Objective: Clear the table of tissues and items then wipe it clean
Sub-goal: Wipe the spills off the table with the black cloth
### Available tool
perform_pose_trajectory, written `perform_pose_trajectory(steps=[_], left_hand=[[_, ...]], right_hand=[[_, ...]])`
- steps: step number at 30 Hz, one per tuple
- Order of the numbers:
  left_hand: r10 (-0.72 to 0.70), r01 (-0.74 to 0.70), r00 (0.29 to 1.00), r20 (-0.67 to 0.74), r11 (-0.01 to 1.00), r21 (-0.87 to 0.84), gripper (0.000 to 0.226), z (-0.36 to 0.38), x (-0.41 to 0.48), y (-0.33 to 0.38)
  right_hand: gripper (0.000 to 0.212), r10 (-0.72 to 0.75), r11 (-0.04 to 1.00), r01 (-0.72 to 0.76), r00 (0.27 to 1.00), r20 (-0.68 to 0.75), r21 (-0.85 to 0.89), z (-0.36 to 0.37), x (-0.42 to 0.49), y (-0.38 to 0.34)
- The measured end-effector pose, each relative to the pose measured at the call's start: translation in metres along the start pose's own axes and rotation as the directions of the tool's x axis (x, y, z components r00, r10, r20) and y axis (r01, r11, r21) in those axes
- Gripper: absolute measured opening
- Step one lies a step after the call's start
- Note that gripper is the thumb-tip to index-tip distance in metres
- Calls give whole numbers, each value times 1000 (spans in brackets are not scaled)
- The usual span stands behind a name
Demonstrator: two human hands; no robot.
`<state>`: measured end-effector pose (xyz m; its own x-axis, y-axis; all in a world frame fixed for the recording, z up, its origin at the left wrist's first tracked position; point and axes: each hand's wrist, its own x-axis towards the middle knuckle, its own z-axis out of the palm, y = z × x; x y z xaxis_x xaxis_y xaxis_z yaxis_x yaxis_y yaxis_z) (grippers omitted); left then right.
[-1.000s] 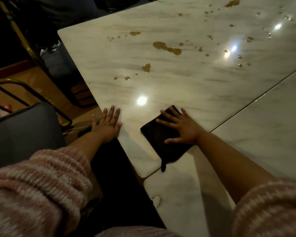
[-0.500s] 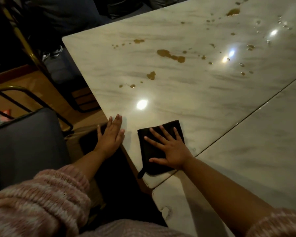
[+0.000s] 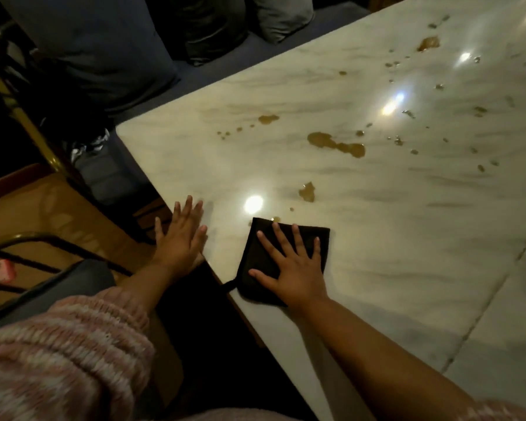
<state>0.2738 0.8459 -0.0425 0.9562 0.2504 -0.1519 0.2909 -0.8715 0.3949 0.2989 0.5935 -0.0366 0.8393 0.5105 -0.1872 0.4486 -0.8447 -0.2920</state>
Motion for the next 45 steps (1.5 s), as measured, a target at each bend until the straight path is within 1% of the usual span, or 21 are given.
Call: perform_pose_trajectory(steps=[6, 9, 11, 13, 16, 19, 22, 26, 27, 28, 29, 30, 32, 34, 35, 37, 38, 40, 43, 44, 45], left_hand=[[34, -42, 998, 56, 985, 164, 60, -42, 102, -51], [50, -79, 988, 148, 978, 194, 62, -62, 142, -73], [62, -106, 976, 211, 972, 208, 63, -68, 157, -83], [64, -126, 961, 269, 968, 219, 63, -70, 163, -87], [74, -143, 951, 300, 966, 217, 64, -70, 162, -84], [86, -168, 931, 354, 963, 208, 65, -76, 163, -84], [92, -180, 911, 401, 966, 188, 66, -80, 165, -83], [79, -179, 889, 452, 967, 183, 66, -84, 168, -83], [82, -181, 887, 454, 967, 179, 66, -83, 169, -83], [87, -184, 888, 451, 967, 176, 66, -82, 169, -84], [93, -189, 890, 447, 966, 174, 66, -82, 169, -85], [97, -193, 890, 445, 966, 174, 67, -82, 170, -85], [102, -200, 886, 452, 964, 175, 67, -83, 170, -85], [100, -202, 882, 460, 963, 176, 67, -85, 169, -84], [98, -200, 881, 464, 964, 177, 67, -86, 169, -83], [91, -195, 878, 470, 965, 177, 67, -87, 168, -82], [88, -192, 877, 472, 965, 177, 67, -87, 168, -82], [78, -185, 873, 482, 966, 178, 67, -87, 169, -82], [75, -179, 878, 472, 967, 179, 68, -83, 170, -84], [87, -182, 887, 454, 968, 170, 69, -81, 171, -86], [106, -190, 897, 430, 969, 156, 71, -79, 170, -89]], right_hand=[[75, 230, 973, -228, 970, -74, 39, -15, 152, -42], [75, 328, 944, -324, 943, -62, 62, -24, 230, -60], [73, 360, 932, -358, 932, -48, 52, -26, 253, -67], [69, 346, 938, -344, 937, -52, 44, -23, 245, -69], [67, 287, 958, -287, 953, -100, 10, -14, 184, -60], [66, 347, 937, -350, 933, -97, -7, -14, 119, -32], [67, 498, 866, -501, 860, -114, 2, -22, 98, 3], [67, 756, 653, -752, 642, -128, 86, -37, 168, 19], [67, 782, 623, -775, 612, -121, 107, -40, 192, 11], [66, 776, 631, -768, 620, -117, 110, -40, 214, -1], [65, 740, 673, -732, 663, -114, 106, -37, 230, -17], [63, 675, 738, -668, 728, -118, 97, -33, 238, -37], [62, 494, 869, -491, 860, -129, 56, -18, 229, -75], [61, 305, 952, -306, 948, -88, -1, -9, 194, -91], [62, 238, 971, -239, 969, -70, -14, -7, 175, -86], [64, 202, 979, -205, 976, -83, -21, -11, 147, -56], [65, 236, 970, -240, 966, -101, -25, -16, 140, -35], [68, 372, 926, -376, 919, -132, -11, -28, 145, 4], [67, 620, 783, -621, 770, -149, 49, -49, 198, 36], [66, 685, 728, -681, 716, -135, 86, -54, 225, 37], [66, 717, 697, -709, 686, -125, 110, -57, 251, 29]])
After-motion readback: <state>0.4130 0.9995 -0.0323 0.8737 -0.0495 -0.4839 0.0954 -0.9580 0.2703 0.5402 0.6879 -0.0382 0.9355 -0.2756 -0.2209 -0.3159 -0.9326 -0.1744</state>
